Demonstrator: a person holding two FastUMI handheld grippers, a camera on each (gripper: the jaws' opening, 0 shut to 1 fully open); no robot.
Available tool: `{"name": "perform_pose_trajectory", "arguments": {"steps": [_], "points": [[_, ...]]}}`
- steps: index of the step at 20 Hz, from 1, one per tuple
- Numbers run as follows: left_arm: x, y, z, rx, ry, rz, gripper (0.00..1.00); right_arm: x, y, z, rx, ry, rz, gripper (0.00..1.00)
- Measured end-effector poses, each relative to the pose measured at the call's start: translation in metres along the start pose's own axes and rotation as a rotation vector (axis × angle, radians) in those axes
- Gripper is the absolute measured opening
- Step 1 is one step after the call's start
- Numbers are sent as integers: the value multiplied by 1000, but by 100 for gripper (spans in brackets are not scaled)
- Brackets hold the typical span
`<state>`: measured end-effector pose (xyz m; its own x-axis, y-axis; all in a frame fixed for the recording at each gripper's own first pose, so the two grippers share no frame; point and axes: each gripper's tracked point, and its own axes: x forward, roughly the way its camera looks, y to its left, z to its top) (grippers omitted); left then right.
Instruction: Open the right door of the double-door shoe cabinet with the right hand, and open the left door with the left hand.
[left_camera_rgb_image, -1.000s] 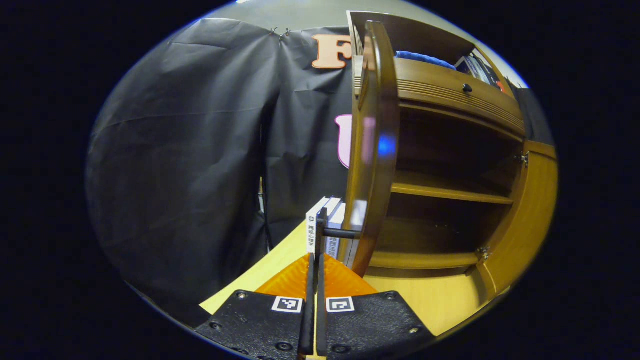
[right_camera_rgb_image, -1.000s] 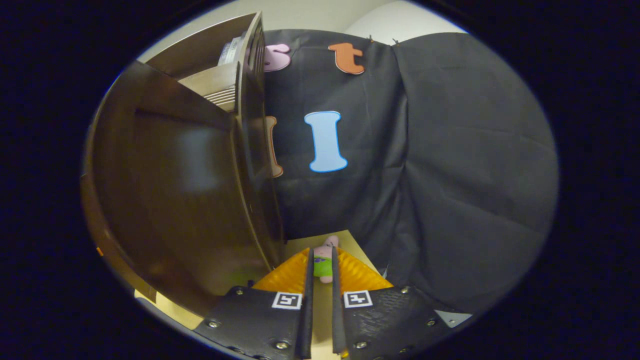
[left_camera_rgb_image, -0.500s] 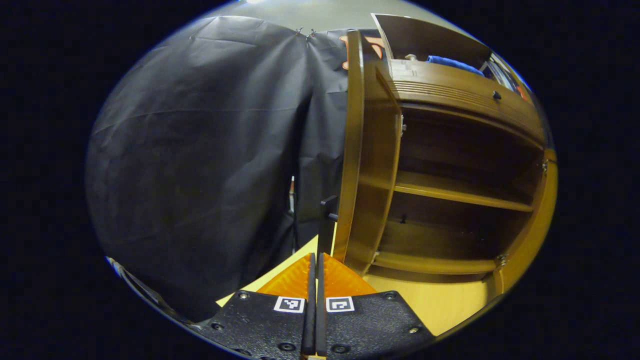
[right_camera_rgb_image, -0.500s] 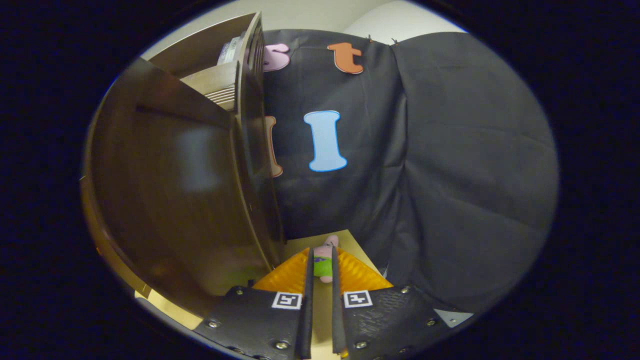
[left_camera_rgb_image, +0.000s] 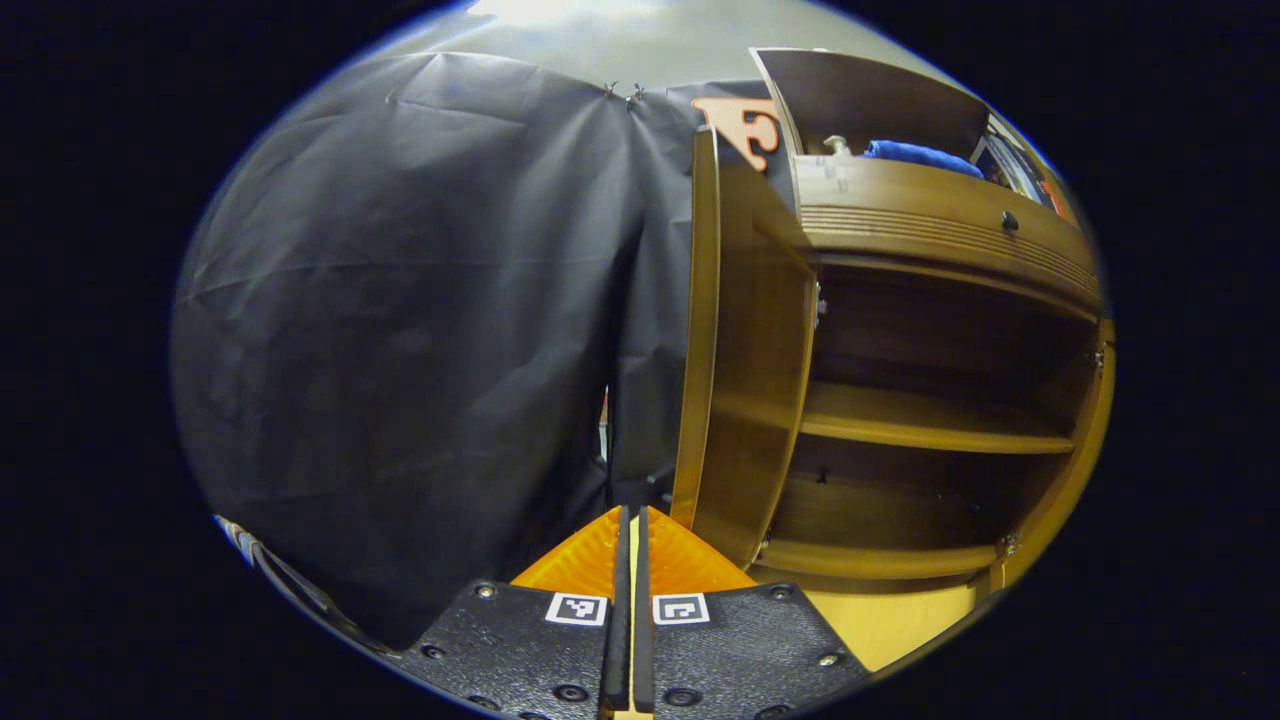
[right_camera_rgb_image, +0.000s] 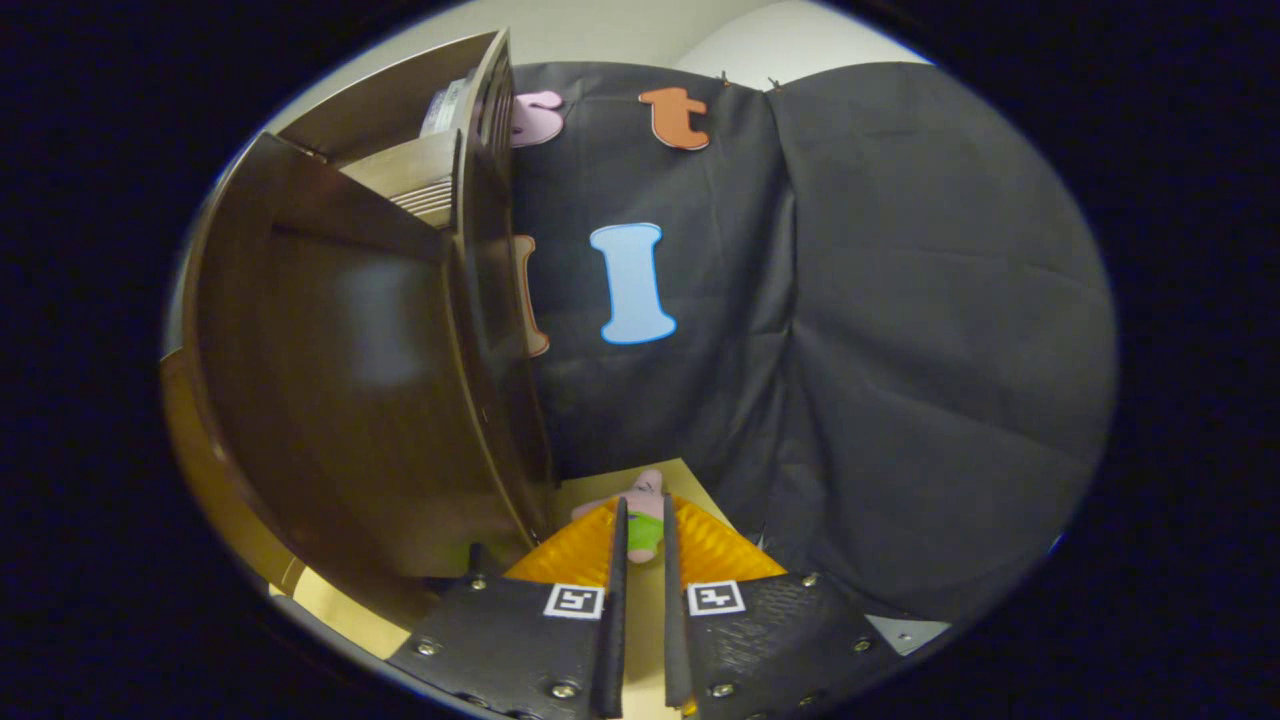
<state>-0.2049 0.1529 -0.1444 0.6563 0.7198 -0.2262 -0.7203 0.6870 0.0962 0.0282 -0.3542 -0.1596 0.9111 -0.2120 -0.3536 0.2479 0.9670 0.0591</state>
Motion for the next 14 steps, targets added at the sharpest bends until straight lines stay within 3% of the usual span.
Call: {"name": "perform_pose_trajectory", "arguments": {"steps": [5, 11, 14], "points": [[-20, -2, 63, 9, -108, 9, 3, -15, -3, 21, -11, -26, -21, 16], [-44, -24, 145, 11, -208, -25, 0, -52, 9, 101, -68, -181, -30, 16], [-53, -52, 168, 5, -228, -84, 11, -75, 29, 145, -119, -263, -9, 16]]}}
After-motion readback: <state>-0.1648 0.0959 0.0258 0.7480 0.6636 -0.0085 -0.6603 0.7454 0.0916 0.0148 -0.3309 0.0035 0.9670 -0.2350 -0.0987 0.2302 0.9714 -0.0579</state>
